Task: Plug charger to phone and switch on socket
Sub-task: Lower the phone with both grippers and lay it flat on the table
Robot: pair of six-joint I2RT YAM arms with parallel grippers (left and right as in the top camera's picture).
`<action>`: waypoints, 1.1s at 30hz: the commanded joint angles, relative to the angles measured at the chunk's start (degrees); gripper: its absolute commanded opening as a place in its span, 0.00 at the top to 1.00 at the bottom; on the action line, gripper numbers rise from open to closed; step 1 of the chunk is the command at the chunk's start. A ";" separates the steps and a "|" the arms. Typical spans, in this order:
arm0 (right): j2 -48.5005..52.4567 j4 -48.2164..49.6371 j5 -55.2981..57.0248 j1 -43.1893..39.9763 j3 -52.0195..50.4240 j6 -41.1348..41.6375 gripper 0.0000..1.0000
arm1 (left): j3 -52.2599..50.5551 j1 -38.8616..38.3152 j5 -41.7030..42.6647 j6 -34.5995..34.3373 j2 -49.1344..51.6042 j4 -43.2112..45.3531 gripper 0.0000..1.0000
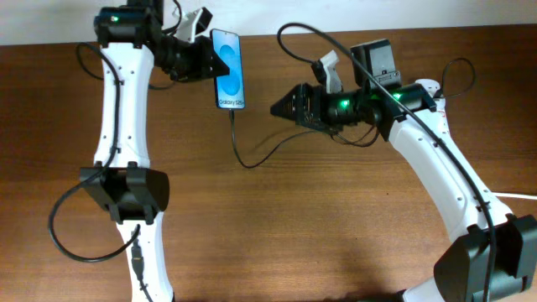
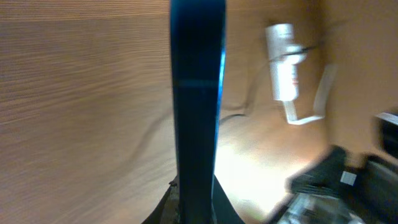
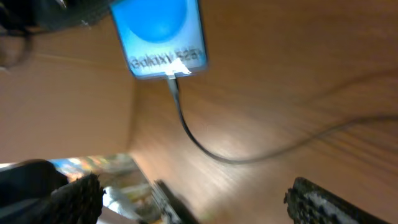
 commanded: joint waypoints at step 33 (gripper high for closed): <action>0.00 -12.15 13.31 -0.17 0.07 -11.08 0.01 | -3.04 -13.38 -0.85 1.70 21.70 -7.50 1.00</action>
